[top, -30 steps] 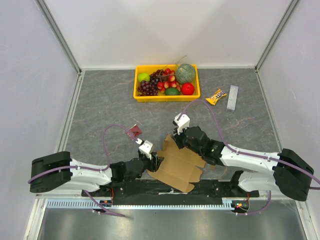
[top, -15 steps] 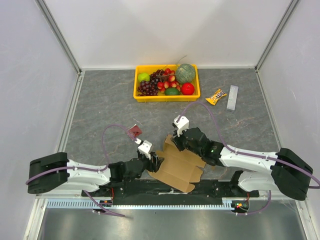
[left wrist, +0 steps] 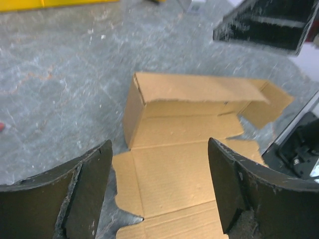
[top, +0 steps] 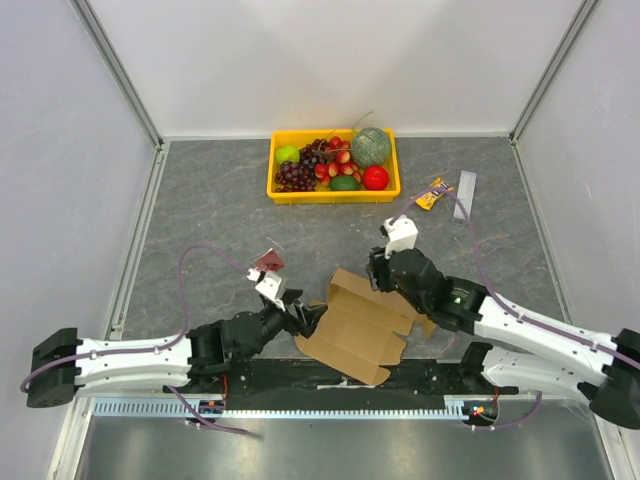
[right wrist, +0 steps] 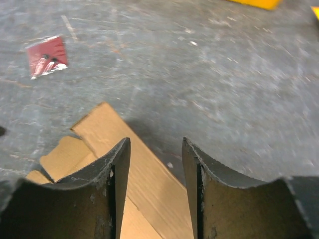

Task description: Fold the paper box

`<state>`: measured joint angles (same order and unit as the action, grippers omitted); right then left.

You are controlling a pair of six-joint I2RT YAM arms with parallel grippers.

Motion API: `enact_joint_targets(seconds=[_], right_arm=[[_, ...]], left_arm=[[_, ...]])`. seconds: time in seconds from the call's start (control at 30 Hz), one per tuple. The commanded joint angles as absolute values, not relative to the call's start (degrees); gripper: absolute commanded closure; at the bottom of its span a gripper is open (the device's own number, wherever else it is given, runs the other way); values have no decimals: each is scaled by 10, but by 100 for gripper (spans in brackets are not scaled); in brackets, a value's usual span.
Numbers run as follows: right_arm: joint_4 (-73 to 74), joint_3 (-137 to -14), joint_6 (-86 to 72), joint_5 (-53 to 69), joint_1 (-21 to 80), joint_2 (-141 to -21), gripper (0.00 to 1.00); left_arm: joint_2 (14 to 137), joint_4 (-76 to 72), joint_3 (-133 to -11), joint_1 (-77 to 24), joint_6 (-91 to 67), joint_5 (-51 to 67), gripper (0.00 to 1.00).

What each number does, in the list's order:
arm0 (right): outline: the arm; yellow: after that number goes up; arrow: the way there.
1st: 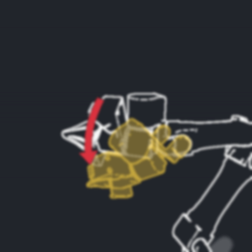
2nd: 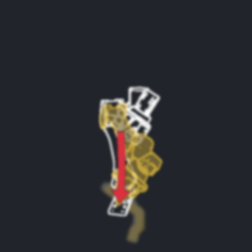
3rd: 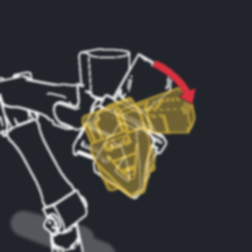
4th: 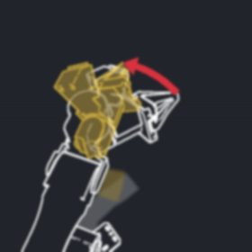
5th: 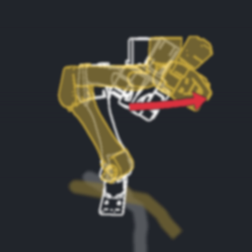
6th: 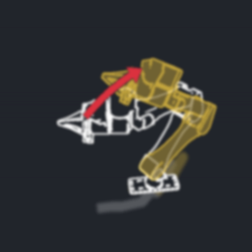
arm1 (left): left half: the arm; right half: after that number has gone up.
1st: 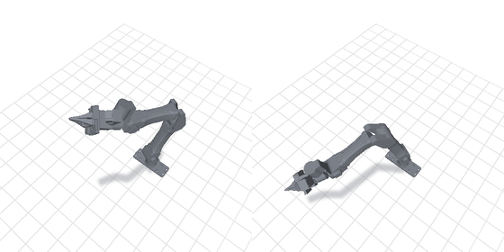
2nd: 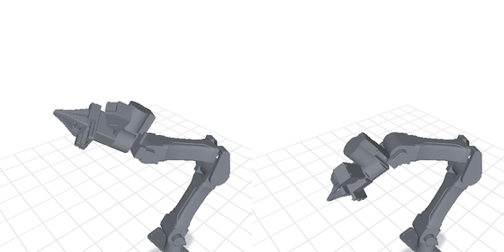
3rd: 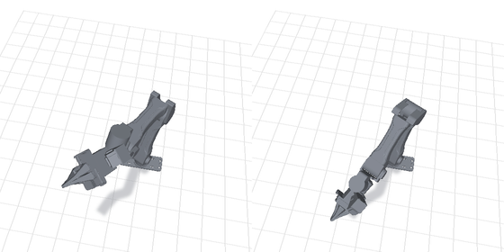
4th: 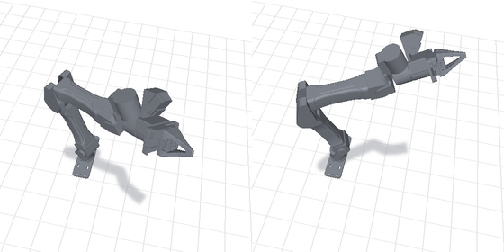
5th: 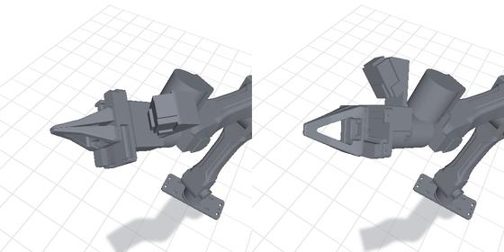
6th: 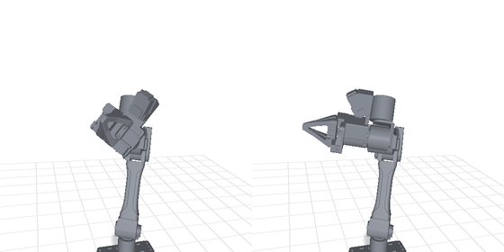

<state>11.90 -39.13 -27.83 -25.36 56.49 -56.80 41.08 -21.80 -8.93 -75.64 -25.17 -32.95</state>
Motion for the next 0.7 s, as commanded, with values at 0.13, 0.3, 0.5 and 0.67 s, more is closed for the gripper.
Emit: enact_joint_targets(seconds=[0.13, 0.3, 0.5, 0.67], right_arm=[[392, -413, -465, -403, 561, -448, 44], [430, -422, -480, -436, 561, -381, 44], [441, -432, -471, -445, 561, -366, 42], [439, -425, -468, -440, 561, -368, 40]], left_arm=[[413, -142, -213, -754, -135, -317, 25], [517, -137, -233, -753, -153, -184, 55], [612, -201, -194, -769, -191, -78, 39], [674, -202, -206, -792, -221, -112, 27]])
